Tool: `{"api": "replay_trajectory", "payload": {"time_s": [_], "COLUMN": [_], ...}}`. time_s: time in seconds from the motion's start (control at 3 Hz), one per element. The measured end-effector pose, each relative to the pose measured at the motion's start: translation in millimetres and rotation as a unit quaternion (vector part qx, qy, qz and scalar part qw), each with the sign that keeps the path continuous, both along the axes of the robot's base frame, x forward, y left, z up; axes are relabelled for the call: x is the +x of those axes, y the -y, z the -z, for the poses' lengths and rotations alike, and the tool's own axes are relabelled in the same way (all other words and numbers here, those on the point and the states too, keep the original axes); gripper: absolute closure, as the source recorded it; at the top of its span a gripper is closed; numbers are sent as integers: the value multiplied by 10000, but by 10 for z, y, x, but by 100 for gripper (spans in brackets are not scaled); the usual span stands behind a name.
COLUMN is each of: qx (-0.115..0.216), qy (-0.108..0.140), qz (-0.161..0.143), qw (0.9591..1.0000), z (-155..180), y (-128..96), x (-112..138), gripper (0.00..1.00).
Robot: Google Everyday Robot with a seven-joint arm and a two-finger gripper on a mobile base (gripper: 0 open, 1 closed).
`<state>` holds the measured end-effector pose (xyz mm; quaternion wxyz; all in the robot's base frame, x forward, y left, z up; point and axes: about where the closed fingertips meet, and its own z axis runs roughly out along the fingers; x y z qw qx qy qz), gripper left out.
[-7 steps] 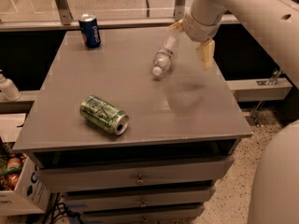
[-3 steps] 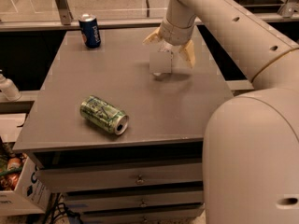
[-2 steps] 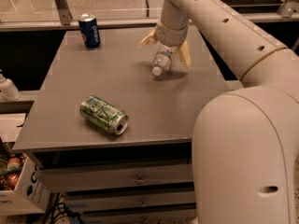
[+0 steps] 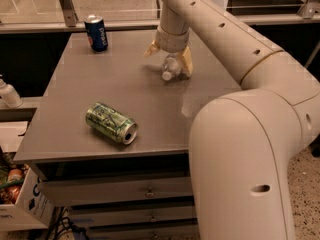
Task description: Place water bottle upright
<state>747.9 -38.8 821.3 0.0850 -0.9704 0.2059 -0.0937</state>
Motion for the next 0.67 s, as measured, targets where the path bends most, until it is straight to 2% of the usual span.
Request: {"api": "replay_trajectory", "payload": {"time_s": [0.67], "qx": [-53], "qy": [25], "qz": [-14], "qw": [10000], "z": [-24], "y": [39], "x": [40], "gripper": [64]}}
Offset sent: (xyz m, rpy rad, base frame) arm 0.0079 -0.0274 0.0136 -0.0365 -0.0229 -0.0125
